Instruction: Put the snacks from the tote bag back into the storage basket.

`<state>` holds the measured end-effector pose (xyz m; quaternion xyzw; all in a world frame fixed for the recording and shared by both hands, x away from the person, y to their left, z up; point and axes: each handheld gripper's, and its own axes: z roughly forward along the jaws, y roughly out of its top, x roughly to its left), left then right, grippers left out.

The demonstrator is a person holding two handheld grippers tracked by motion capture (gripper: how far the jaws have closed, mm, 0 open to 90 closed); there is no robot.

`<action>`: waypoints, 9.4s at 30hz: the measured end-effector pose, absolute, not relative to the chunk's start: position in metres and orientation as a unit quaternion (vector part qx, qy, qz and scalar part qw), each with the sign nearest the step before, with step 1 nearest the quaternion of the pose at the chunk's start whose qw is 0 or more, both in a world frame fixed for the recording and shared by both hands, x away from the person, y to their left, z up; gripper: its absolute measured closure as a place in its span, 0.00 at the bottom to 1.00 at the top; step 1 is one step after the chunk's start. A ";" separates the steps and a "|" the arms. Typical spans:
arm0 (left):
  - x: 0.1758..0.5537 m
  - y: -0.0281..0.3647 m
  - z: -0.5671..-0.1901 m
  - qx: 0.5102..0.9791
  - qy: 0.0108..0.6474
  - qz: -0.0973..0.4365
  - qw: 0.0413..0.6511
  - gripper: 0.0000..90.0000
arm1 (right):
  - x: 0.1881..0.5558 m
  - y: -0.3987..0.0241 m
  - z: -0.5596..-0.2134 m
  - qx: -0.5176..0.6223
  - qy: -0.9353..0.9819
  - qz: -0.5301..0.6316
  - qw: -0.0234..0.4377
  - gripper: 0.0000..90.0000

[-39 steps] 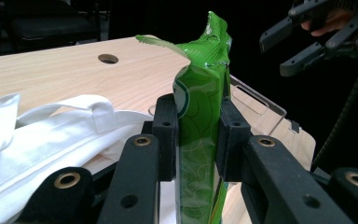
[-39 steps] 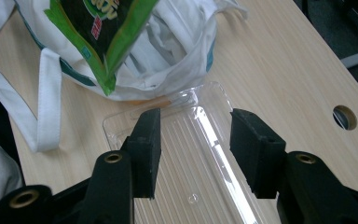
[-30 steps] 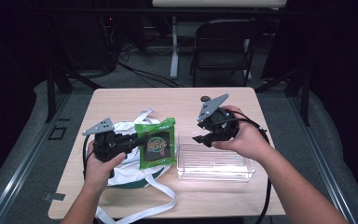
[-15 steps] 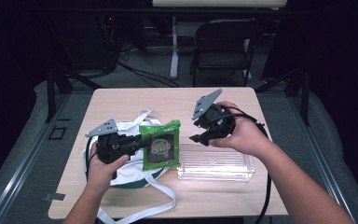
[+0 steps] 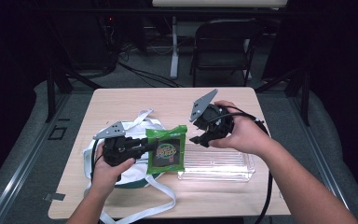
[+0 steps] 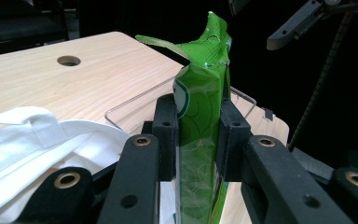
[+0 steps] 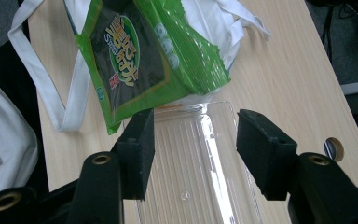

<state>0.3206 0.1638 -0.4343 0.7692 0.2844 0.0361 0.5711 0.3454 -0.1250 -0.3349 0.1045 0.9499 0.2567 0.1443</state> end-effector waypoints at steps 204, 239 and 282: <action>0.327 0.161 -0.456 0.772 0.310 0.031 0.554 0.63 | 0.394 -0.119 -0.376 0.061 0.980 0.110 0.156 0.83; 0.330 0.171 -0.458 0.765 0.327 0.037 0.553 0.63 | 0.423 -0.101 -0.405 0.050 0.980 0.083 0.172 0.83; 0.332 0.176 -0.462 0.762 0.338 0.039 0.551 0.63 | 0.434 -0.097 -0.446 0.008 0.978 0.083 0.192 0.81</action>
